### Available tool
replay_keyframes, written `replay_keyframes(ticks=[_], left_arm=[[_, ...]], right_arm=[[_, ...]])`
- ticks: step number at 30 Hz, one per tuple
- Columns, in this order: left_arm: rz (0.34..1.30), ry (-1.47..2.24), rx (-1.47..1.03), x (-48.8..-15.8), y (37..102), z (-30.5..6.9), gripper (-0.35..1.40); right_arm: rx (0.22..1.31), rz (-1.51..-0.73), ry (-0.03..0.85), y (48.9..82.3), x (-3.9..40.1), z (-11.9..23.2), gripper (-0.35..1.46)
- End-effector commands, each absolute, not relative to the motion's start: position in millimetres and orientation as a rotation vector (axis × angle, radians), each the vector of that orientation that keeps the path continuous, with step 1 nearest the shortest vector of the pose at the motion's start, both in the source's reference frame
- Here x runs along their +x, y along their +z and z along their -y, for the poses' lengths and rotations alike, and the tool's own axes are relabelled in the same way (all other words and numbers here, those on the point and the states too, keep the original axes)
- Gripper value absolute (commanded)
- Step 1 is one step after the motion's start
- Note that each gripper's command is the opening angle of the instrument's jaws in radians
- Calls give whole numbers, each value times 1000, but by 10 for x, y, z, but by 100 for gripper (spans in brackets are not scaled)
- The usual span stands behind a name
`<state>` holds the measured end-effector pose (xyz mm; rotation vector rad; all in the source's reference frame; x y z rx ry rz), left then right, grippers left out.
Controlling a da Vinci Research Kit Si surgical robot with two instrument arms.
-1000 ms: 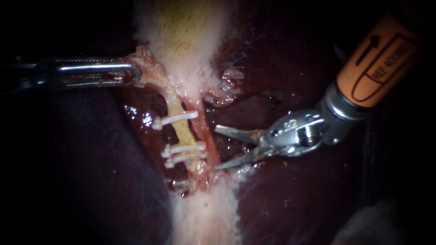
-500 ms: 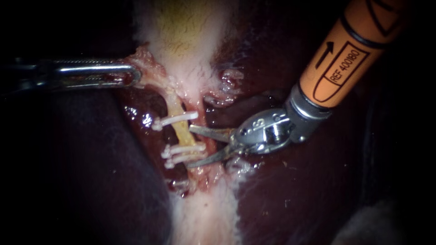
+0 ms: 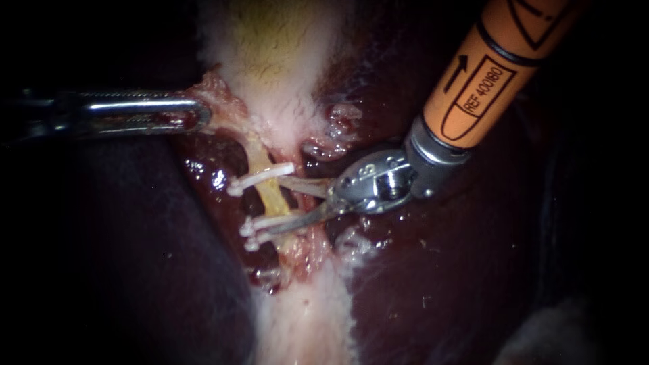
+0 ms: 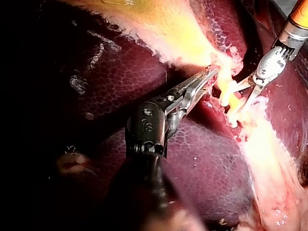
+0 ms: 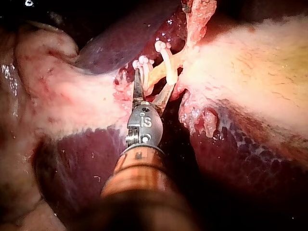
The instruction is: Go to the cutting position left tube
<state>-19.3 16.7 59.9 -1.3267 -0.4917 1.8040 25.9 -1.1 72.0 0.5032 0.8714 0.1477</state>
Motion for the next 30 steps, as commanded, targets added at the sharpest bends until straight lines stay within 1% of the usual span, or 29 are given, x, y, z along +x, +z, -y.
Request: replay_keyframes(ticks=[1,5,7,13,23,27,30], left_arm=[[490,1804,-1326,-194,599,-167,-35],[493,1805,-1327,-194,599,-167,-35],[493,1805,-1327,-194,599,-167,-35],[493,1805,-1327,-194,599,-167,-35],[494,1805,-1328,-194,600,-167,-35],[494,1805,-1328,-194,600,-167,-35],[494,1805,-1328,-194,600,-167,-35]], right_arm=[[512,-886,150,721,262,9,143],[579,-943,173,724,274,5,141],[607,-960,180,724,280,5,141],[697,-1015,170,717,296,11,141],[792,-1089,172,689,308,37,140],[800,-1099,171,682,316,41,140],[811,-1124,186,679,323,42,140]])
